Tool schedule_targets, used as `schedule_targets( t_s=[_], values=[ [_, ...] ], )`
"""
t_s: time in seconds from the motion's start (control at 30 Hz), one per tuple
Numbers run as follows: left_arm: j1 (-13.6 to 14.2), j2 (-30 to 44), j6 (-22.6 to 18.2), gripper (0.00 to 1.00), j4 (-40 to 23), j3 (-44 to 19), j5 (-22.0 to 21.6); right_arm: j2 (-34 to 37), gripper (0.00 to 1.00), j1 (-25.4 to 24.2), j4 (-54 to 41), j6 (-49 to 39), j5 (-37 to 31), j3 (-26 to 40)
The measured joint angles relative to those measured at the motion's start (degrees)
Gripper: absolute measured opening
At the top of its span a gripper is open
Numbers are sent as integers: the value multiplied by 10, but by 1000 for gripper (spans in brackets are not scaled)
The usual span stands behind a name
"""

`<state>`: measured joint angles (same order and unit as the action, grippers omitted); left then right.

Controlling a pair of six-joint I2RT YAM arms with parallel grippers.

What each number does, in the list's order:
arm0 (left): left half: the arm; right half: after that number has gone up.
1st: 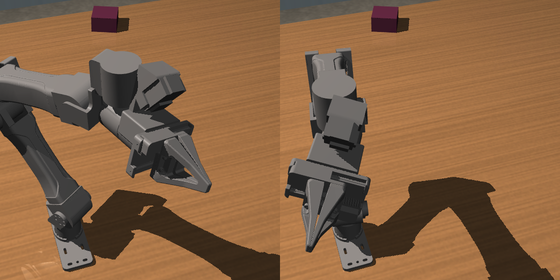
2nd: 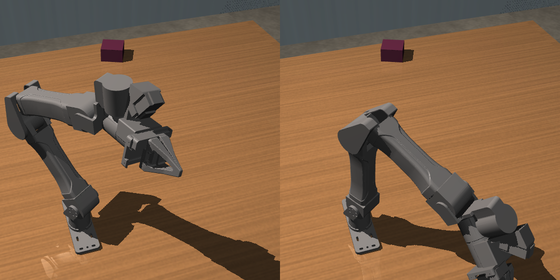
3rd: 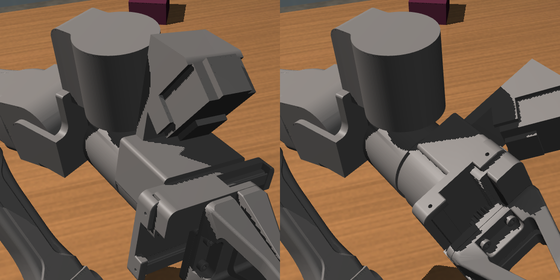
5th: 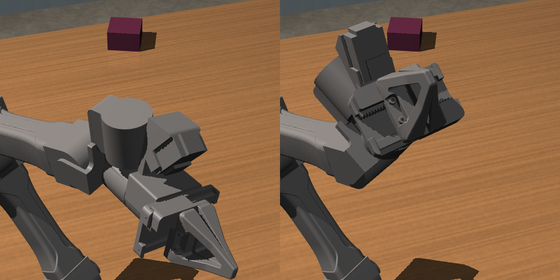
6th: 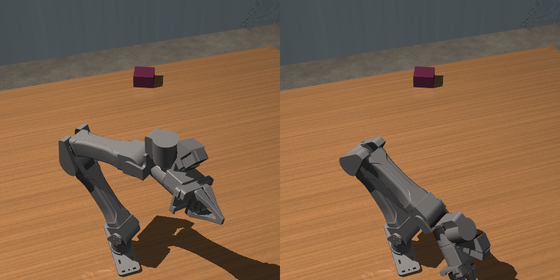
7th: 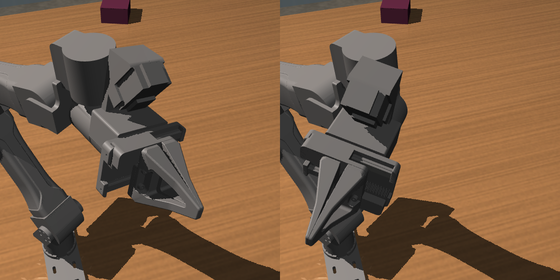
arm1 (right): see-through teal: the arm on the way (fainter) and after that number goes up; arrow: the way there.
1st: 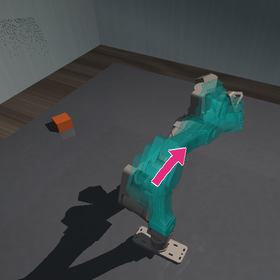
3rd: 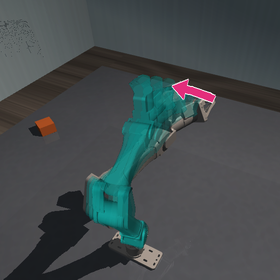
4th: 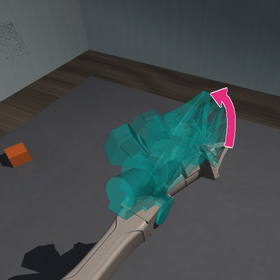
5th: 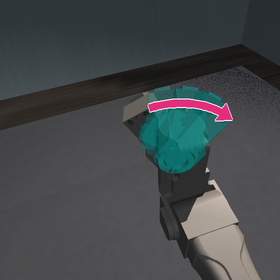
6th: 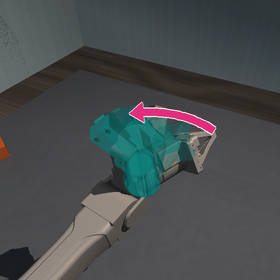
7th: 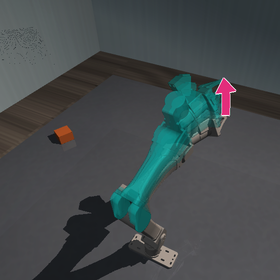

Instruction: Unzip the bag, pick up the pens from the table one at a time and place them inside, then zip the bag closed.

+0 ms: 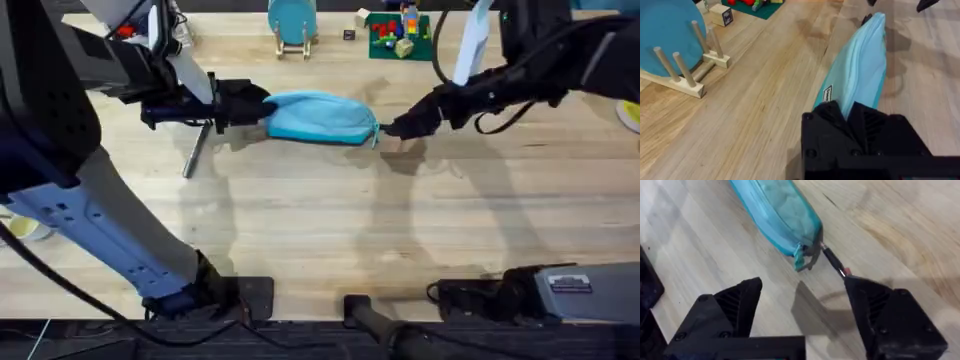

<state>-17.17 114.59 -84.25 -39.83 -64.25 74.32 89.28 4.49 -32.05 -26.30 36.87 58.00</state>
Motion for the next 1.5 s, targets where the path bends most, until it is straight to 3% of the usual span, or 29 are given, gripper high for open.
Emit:
schedule_targets(
  t_s=[0.3,0.47,0.73,1.13,1.5],
  values=[
    [0,0,0,43,0,0,0,19,995,3,25,-1,18,0],
    [0,0,0,43,0,0,0,31,937,16,41,-3,20,0],
    [0,0,0,43,0,0,0,48,951,41,51,-3,20,0],
    [0,0,0,43,0,0,0,50,952,42,68,-3,20,1],
    [0,0,0,43,0,0,0,93,965,43,80,-3,20,1]
  ],
)
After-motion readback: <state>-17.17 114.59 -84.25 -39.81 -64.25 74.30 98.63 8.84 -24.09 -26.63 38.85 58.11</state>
